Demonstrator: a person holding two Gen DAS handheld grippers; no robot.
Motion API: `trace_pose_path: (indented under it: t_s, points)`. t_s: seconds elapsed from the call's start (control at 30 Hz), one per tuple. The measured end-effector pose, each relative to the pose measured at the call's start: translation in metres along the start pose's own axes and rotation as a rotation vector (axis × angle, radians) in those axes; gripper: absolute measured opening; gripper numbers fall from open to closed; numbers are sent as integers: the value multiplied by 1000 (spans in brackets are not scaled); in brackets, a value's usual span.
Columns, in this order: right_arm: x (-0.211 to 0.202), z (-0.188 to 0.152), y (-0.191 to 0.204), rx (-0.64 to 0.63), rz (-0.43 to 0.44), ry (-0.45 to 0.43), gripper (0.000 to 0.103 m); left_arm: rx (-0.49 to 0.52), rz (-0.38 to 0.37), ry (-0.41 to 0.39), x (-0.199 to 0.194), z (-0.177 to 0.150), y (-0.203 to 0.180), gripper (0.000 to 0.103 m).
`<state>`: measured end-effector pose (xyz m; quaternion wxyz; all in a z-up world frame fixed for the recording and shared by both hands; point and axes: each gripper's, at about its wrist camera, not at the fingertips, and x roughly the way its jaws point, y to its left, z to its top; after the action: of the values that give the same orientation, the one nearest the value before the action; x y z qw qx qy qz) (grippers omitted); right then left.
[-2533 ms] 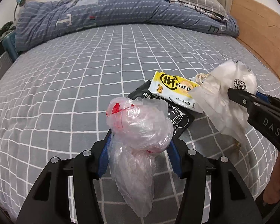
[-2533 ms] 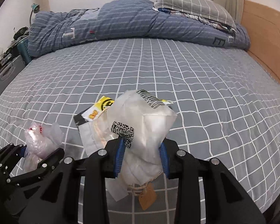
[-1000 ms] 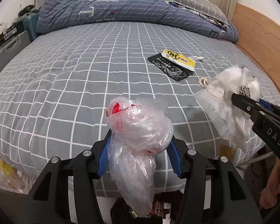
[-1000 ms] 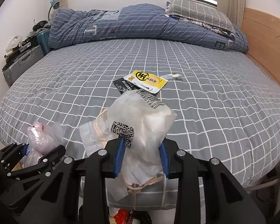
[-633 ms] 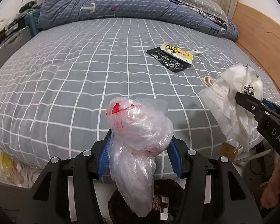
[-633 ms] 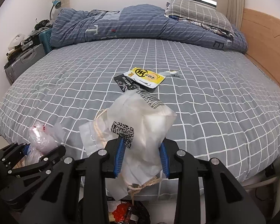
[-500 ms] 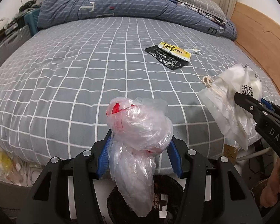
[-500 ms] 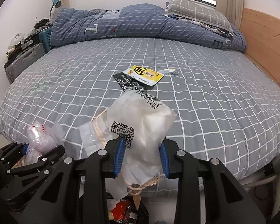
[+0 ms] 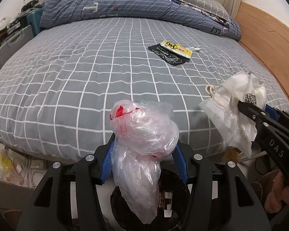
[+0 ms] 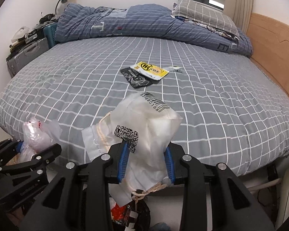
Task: Collect trash
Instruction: 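Lift the clear bag and white paper bag off the bed, then carry both bags down over the floor bin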
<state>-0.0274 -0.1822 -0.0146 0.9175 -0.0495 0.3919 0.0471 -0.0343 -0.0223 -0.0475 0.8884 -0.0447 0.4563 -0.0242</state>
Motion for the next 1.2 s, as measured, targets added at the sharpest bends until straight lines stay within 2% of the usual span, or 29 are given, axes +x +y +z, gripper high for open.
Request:
trace_pose_path:
  t_s: [0.37,0.5,0.83,1.2]
  points:
    - [-15,-27,3,18,14,35,32,5,5,7,-18,-29,1,53]
    - [-21,-40,6,35,31,53,32,9,26,40,-17,-43,0,53]
    - [-29,-76,27,15,60,122,32,4,19,88,-19,-71,-2,53]
    - [-22,-117,40,28,79,241,32,-20,39,170,-12,-104,15,53]
